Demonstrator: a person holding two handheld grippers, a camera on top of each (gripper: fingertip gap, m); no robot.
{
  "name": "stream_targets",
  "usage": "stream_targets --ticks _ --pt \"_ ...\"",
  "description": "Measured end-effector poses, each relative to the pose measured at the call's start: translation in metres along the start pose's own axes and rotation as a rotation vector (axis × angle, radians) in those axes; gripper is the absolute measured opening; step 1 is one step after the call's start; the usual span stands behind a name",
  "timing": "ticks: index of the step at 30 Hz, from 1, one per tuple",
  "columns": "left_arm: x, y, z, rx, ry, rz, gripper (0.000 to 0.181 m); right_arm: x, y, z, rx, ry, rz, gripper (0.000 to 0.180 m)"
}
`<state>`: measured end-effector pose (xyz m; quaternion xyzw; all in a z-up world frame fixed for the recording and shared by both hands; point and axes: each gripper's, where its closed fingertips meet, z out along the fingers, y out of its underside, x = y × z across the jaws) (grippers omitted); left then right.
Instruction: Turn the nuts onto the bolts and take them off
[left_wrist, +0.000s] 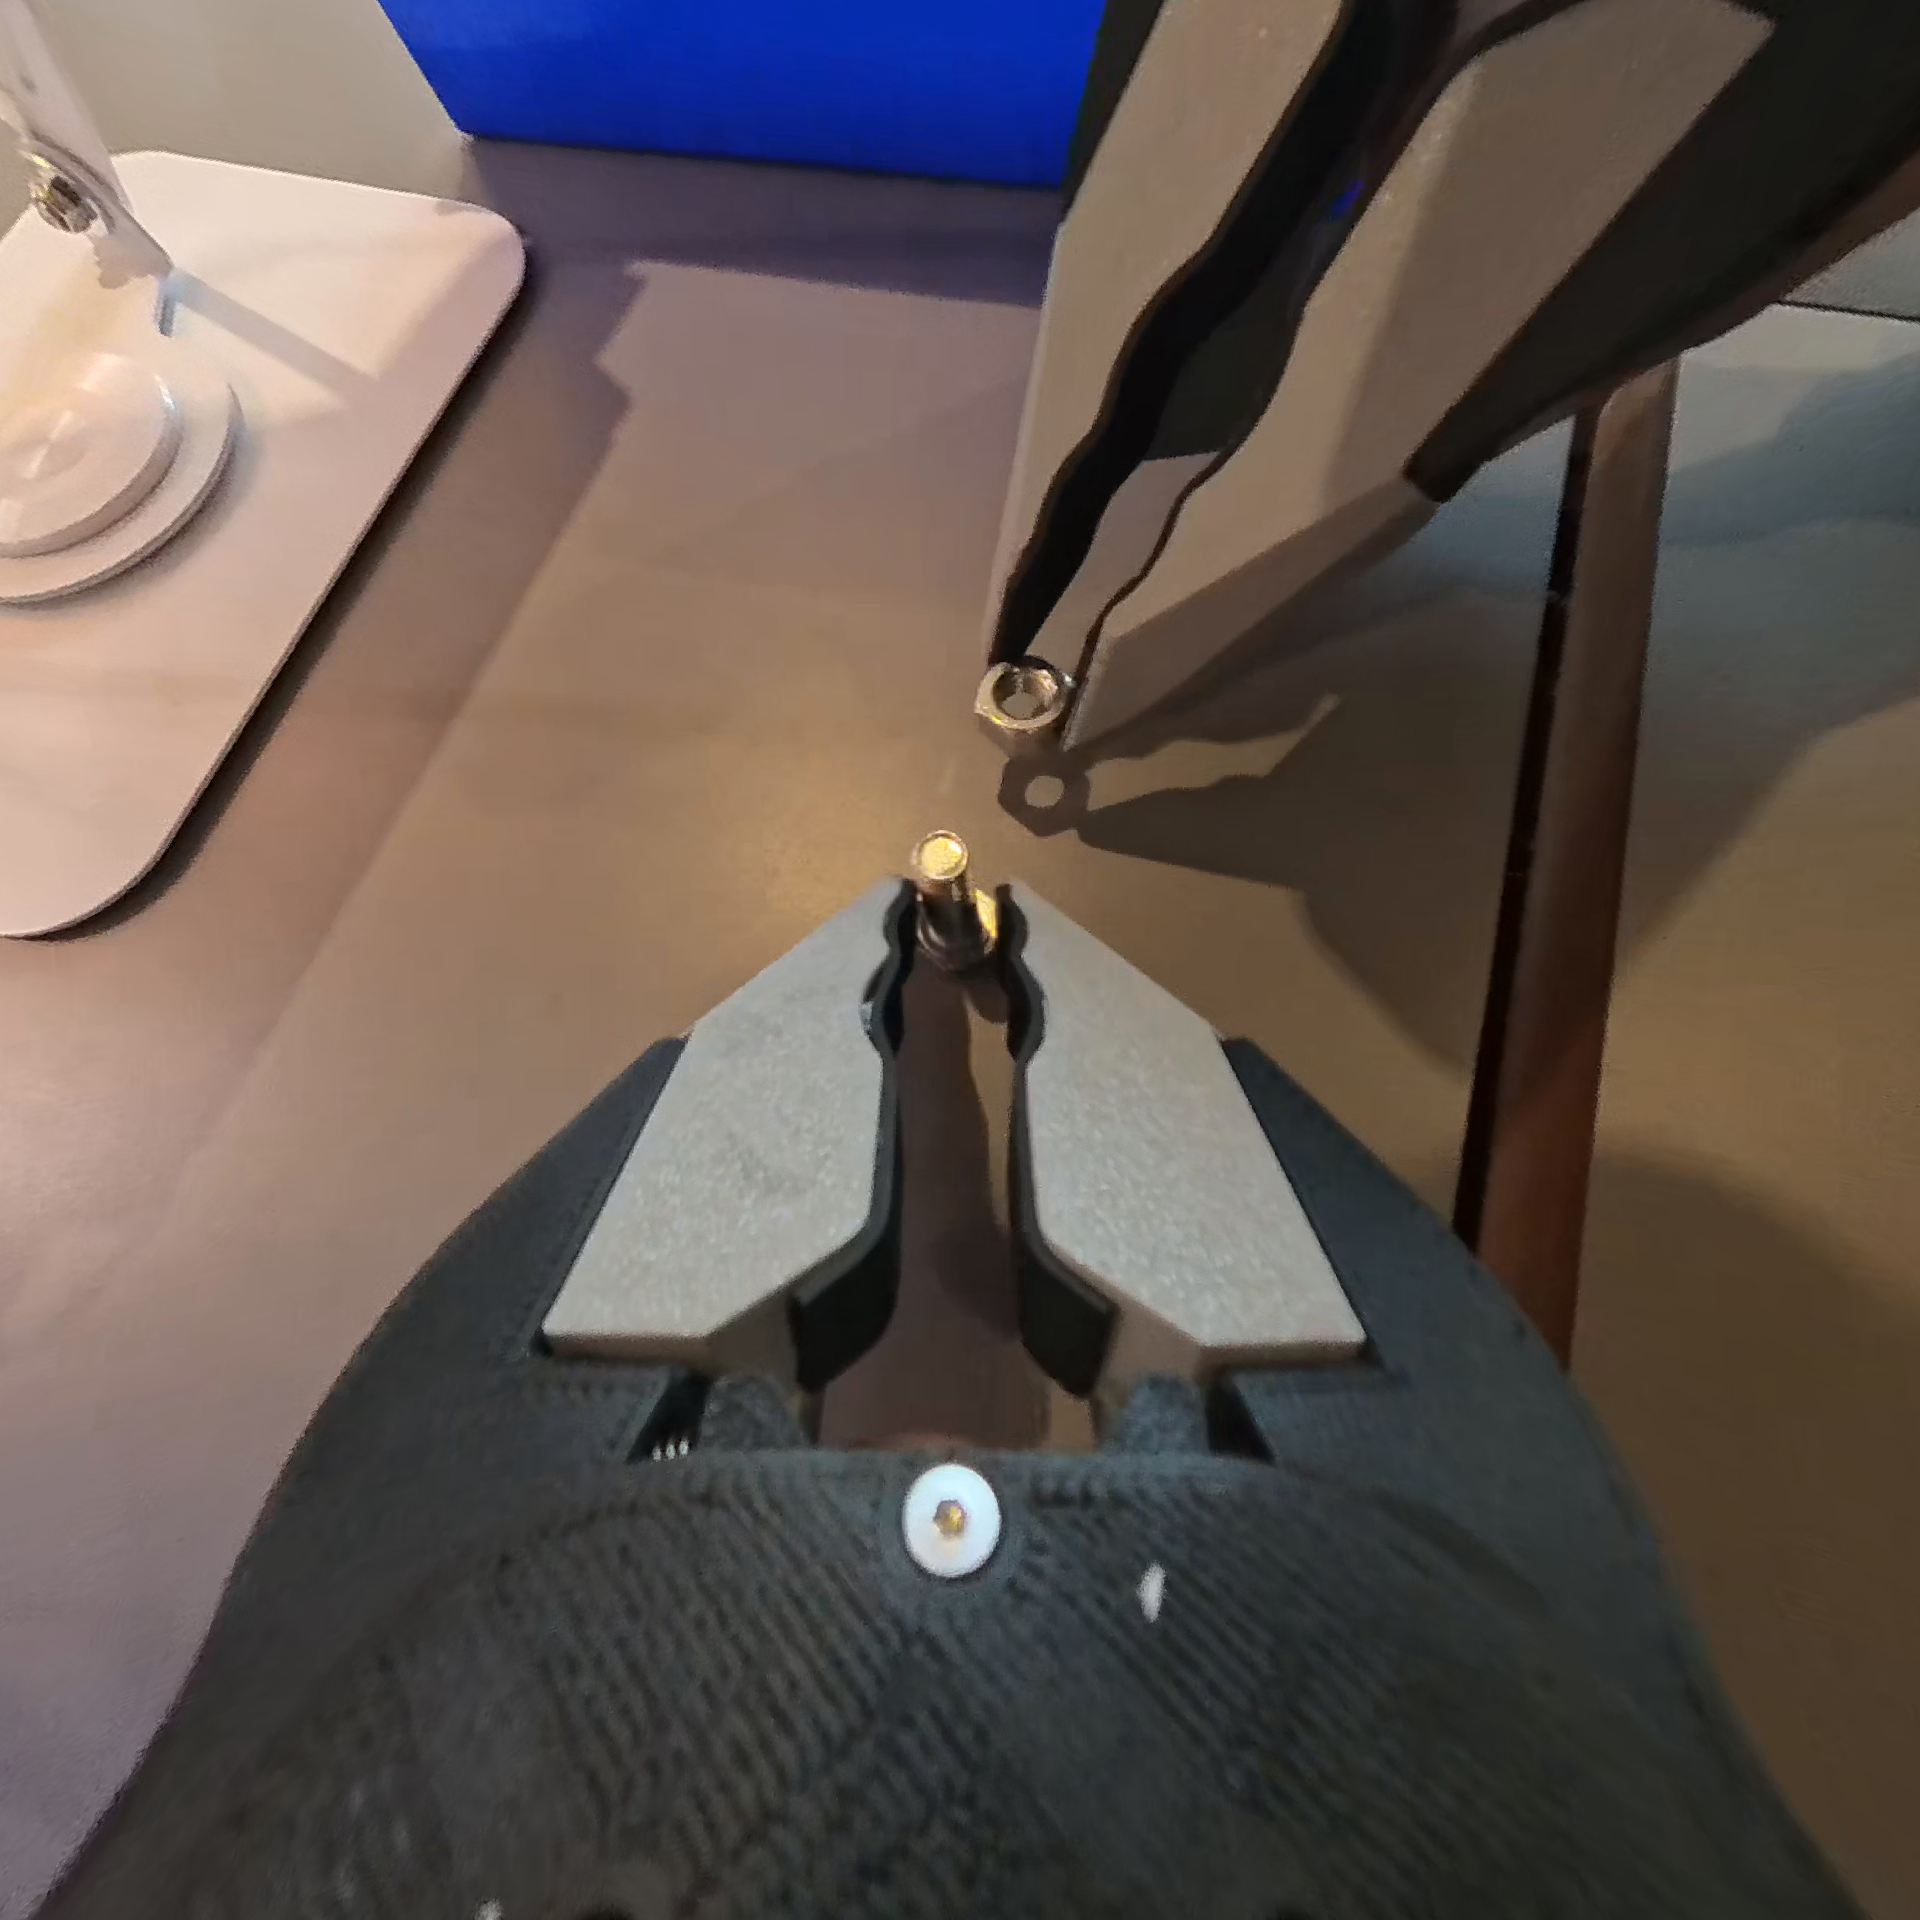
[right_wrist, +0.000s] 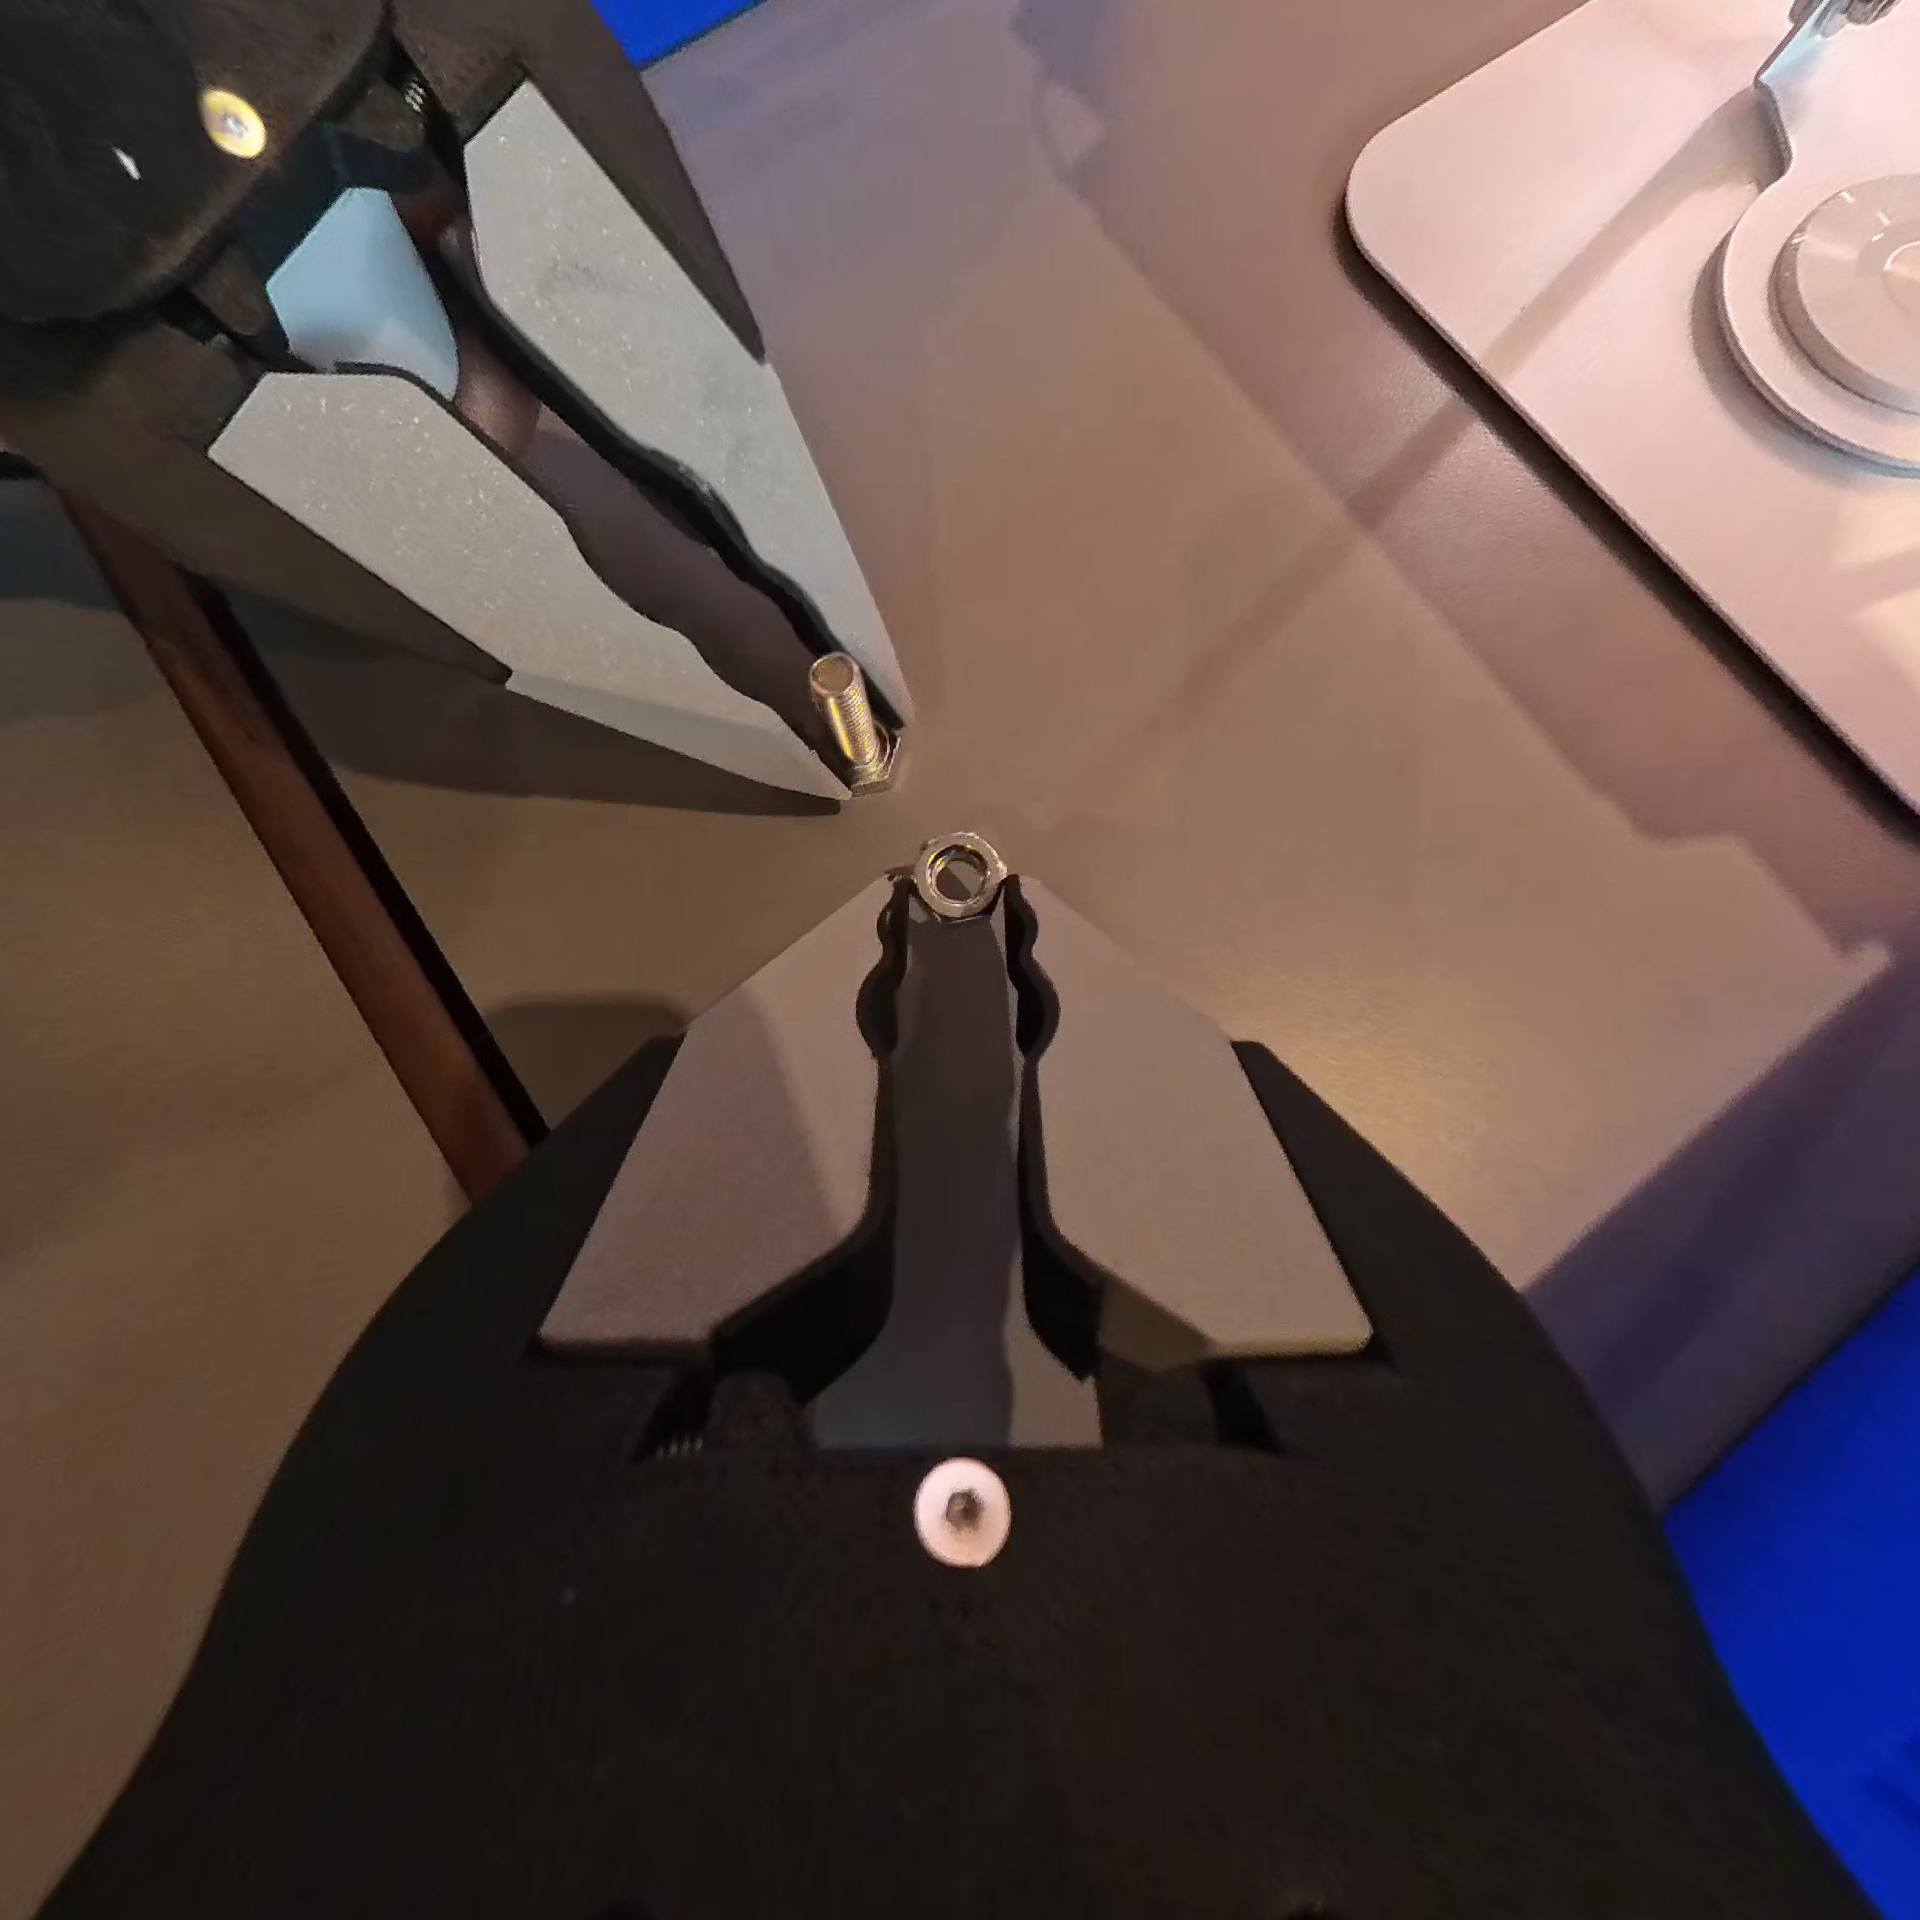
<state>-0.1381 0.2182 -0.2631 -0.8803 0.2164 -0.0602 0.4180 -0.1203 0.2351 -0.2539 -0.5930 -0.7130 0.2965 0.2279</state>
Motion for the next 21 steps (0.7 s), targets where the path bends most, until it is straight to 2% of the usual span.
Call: stream_targets --ticks 1,5,11,21 --pt "0.001 0.000 0.000 -0.002 -0.004 0.012 0.012 0.000 0.000 0.000 0.000 0.000 0.000 0.015" --pt "-0.001 0.000 0.000 -0.001 -0.010 0.004 0.014 0.000 -0.001 -0.001 0.004 0.001 -0.001 0.015" --pt "-0.006 0.000 -0.001 -0.001 -0.040 -0.015 0.007 -0.005 -0.009 -0.006 0.053 -0.037 0.006 0.015" --pt "0.013 -0.006 0.004 0.007 -0.011 0.087 0.007 -0.018 -0.021 -0.015 0.112 -0.086 -0.044 0.015"
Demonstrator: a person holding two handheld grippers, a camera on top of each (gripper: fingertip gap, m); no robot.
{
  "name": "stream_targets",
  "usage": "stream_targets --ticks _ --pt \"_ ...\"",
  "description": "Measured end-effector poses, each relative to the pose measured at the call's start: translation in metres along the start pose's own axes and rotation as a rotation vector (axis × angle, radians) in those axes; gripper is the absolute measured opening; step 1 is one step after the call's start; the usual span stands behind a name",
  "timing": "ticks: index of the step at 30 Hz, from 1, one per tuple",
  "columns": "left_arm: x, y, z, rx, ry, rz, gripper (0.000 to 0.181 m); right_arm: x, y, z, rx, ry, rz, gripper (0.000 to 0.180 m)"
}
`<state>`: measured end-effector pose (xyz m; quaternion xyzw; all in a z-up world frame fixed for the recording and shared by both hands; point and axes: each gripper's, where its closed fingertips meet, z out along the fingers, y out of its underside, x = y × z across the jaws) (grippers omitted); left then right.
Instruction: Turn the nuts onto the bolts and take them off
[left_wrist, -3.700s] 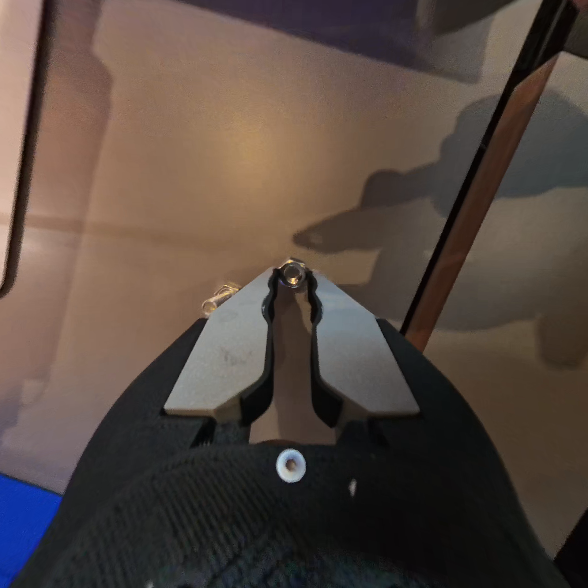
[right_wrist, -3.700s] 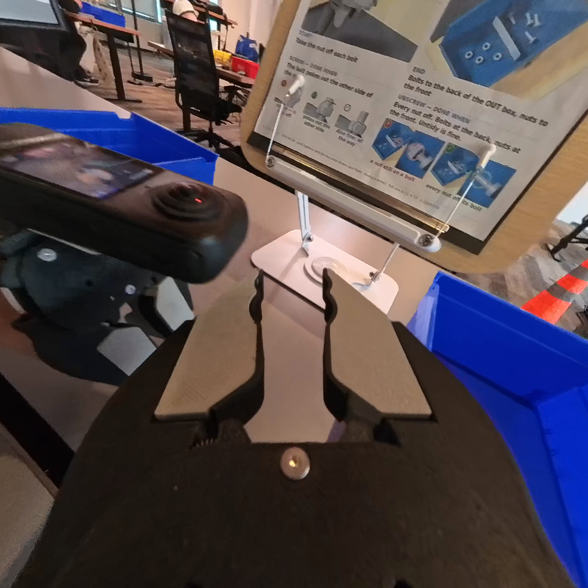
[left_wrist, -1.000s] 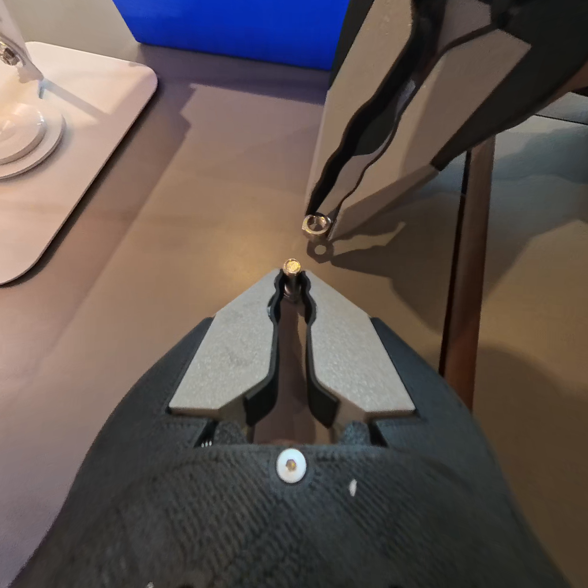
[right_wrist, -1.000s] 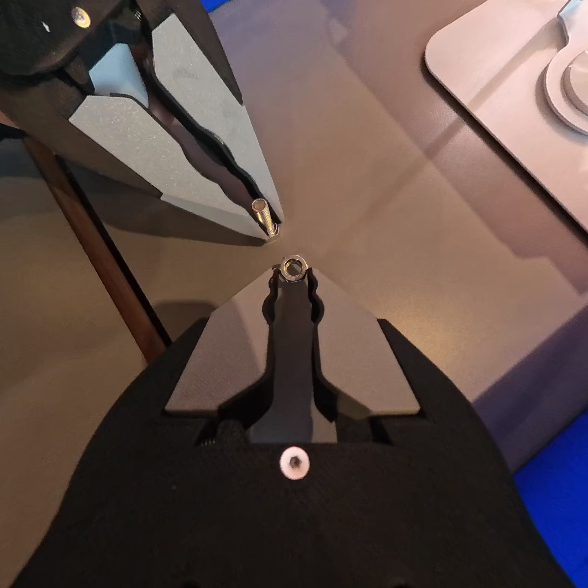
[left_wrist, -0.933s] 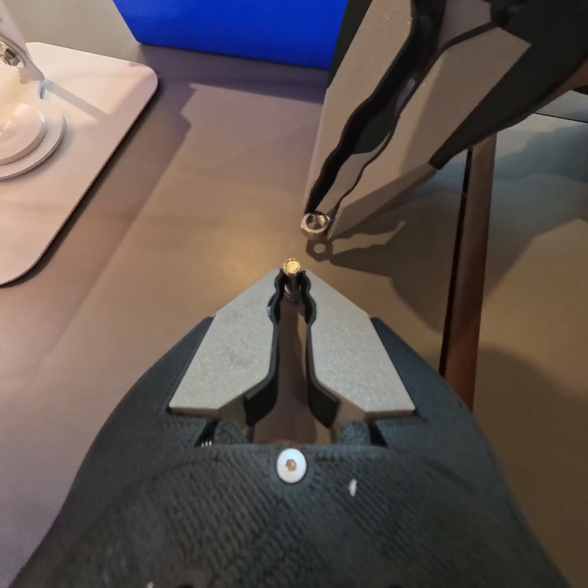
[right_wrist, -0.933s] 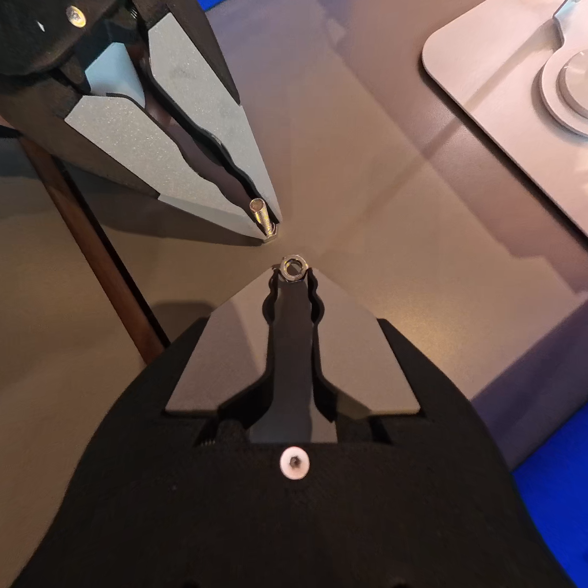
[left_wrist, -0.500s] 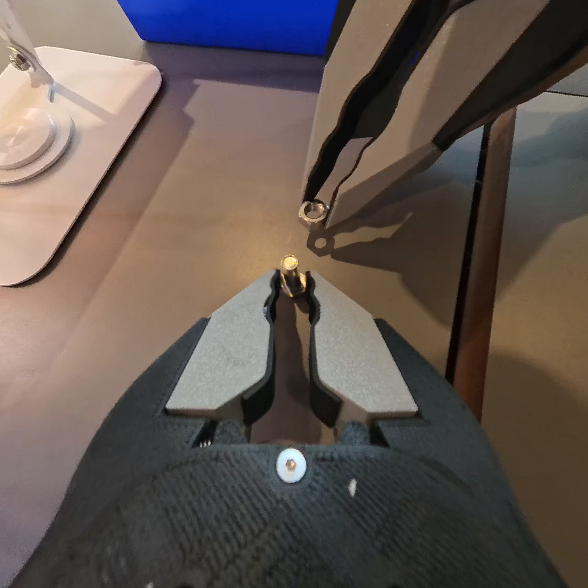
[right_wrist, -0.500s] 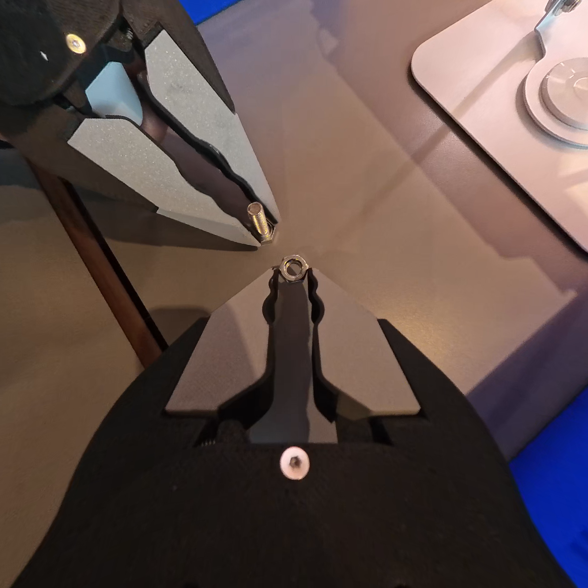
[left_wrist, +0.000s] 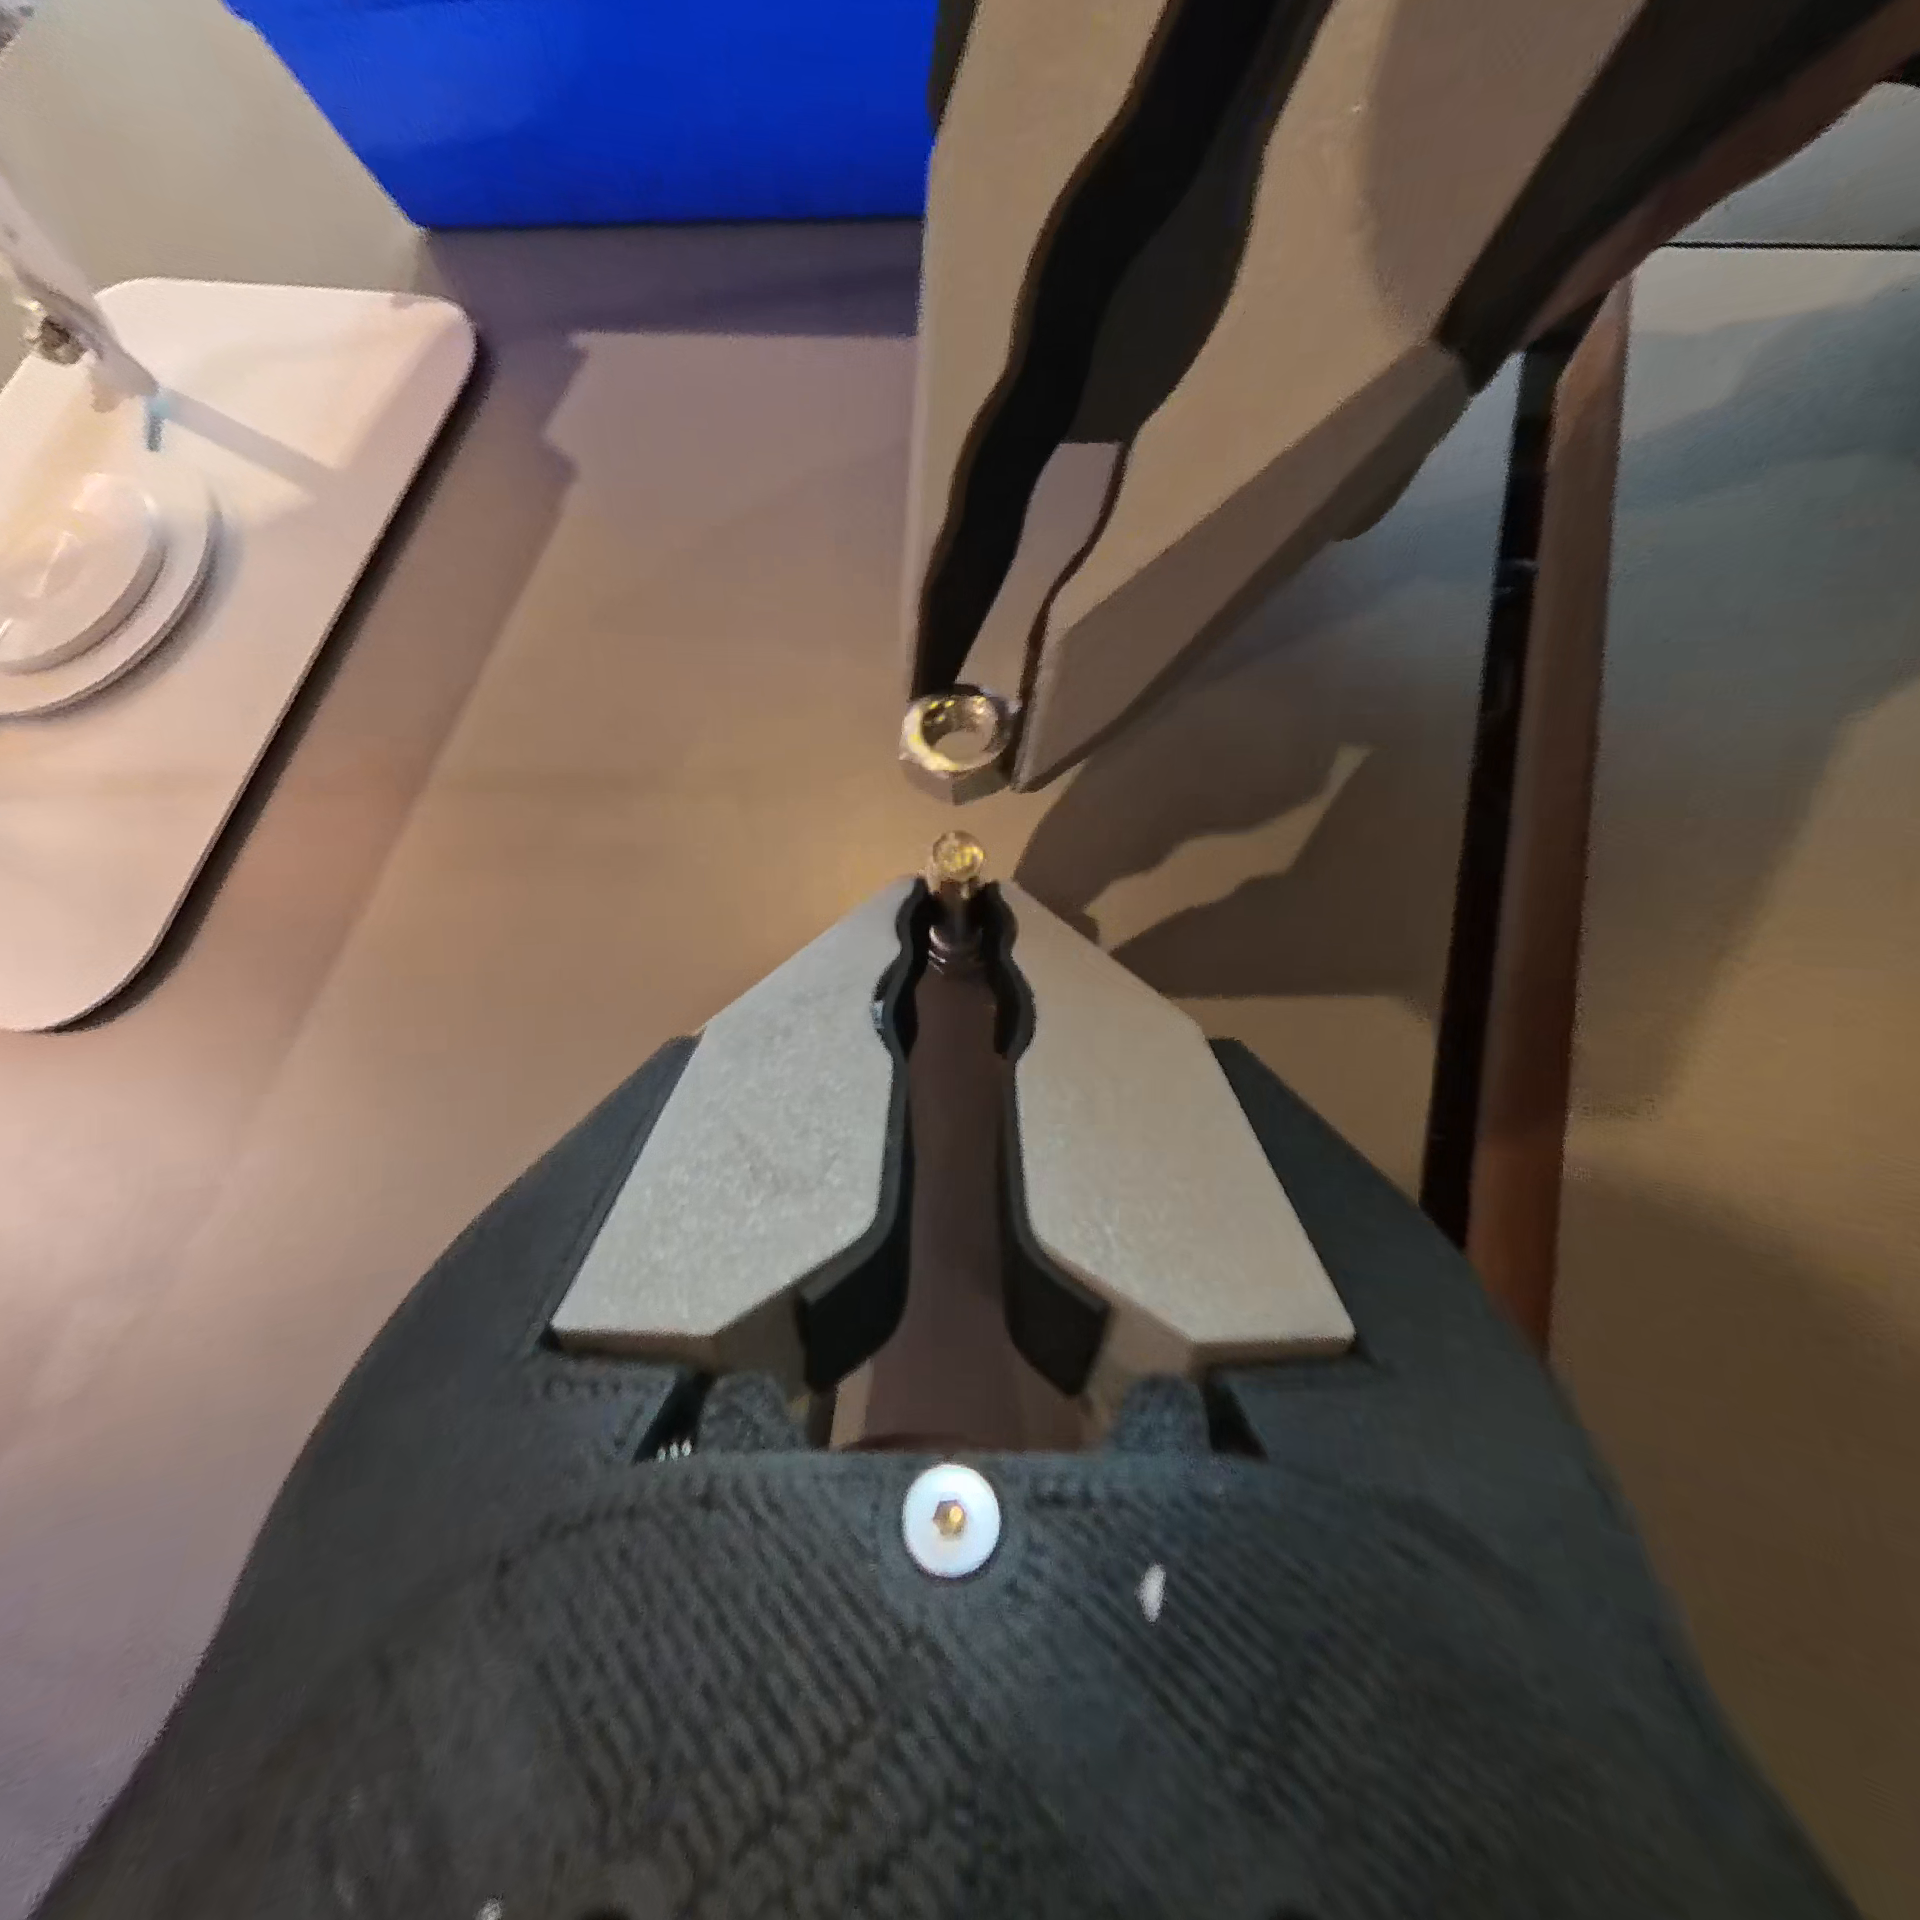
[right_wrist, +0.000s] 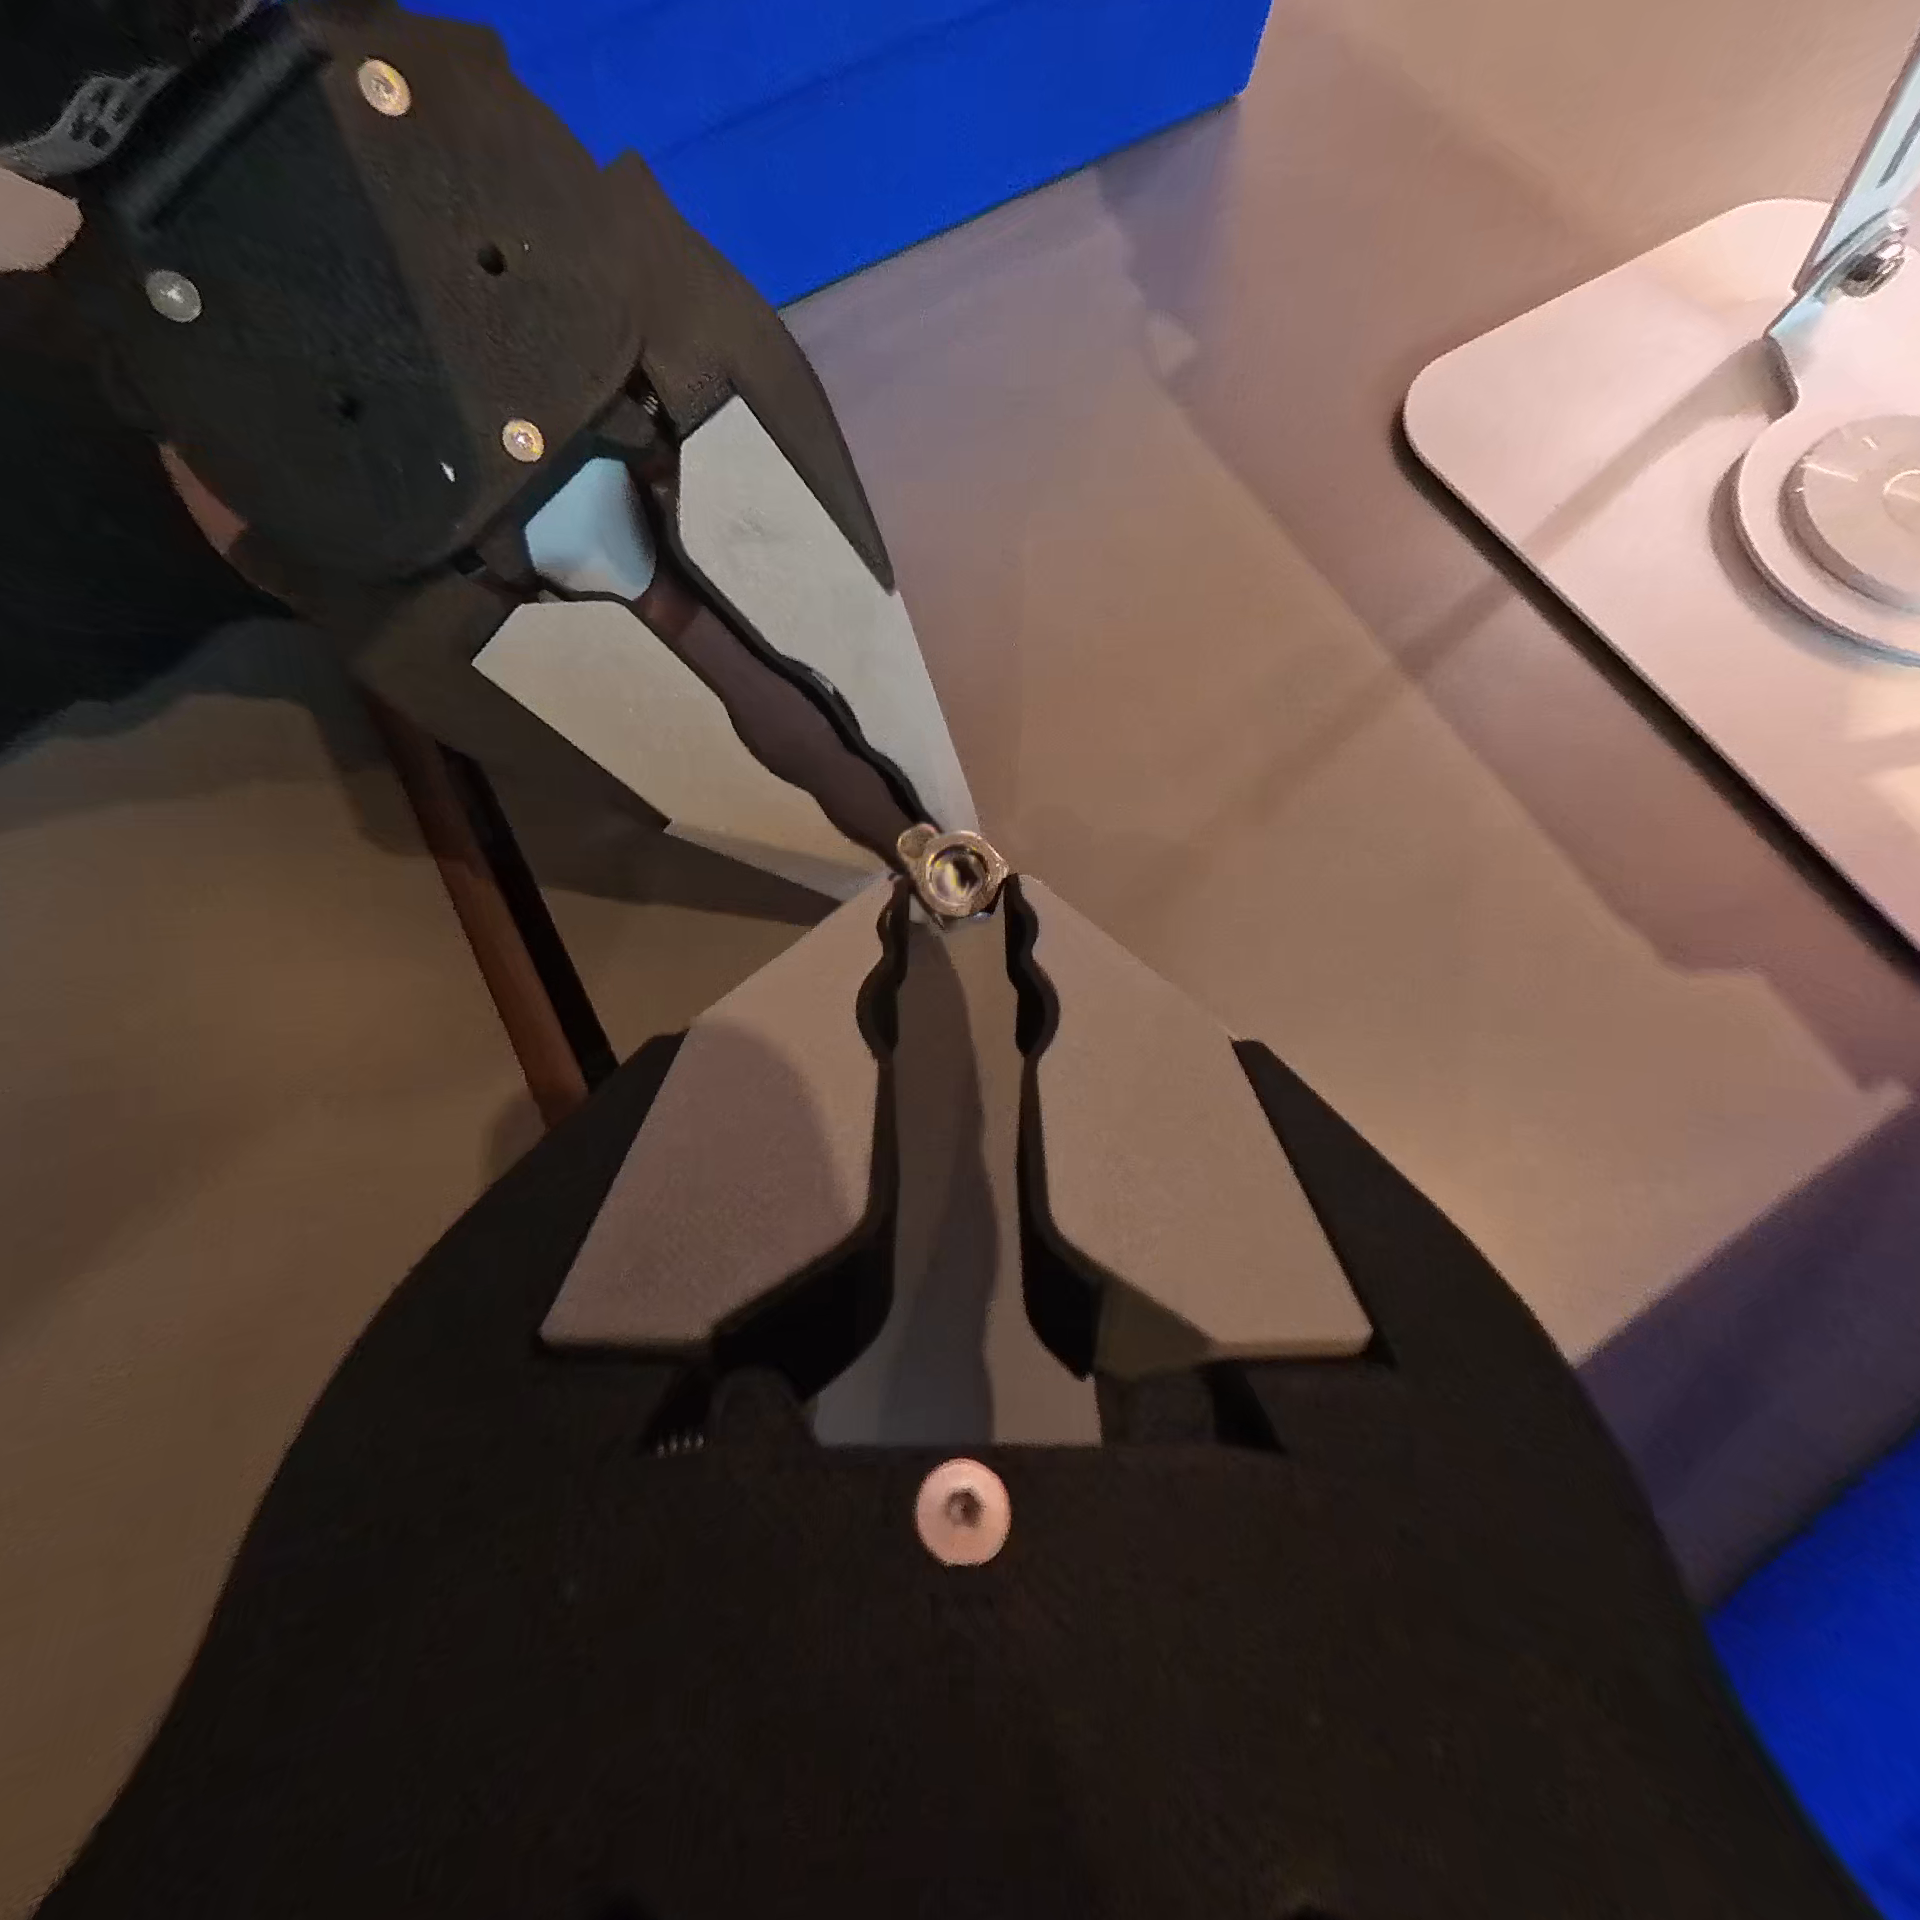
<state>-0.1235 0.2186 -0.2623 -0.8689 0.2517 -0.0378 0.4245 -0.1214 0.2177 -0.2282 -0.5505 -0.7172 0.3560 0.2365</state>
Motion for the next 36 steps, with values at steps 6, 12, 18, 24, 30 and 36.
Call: stream_targets --ticks 6,12,18,24,30,36 --pt "0.007 -0.004 0.003 0.006 0.026 0.017 0.008 -0.004 0.001 -0.005 -0.021 -0.015 -0.019 0.015" --pt "0.008 -0.006 0.005 0.005 -0.002 0.046 0.007 -0.004 0.003 -0.005 -0.042 -0.001 -0.028 0.015" --pt "0.006 -0.009 0.003 0.028 0.002 0.021 0.007 -0.005 -0.001 -0.007 -0.028 0.007 -0.036 0.015" --pt "0.007 -0.011 0.001 0.041 0.022 -0.002 0.007 -0.004 -0.010 -0.016 0.022 0.024 -0.038 0.015" --pt "0.021 -0.029 -0.024 0.112 0.173 -0.097 0.007 -0.010 -0.022 -0.025 0.072 -0.019 -0.040 0.015" --pt "0.019 -0.040 -0.059 0.220 0.268 -0.180 0.007 -0.016 -0.062 -0.046 0.124 -0.122 -0.058 0.015"
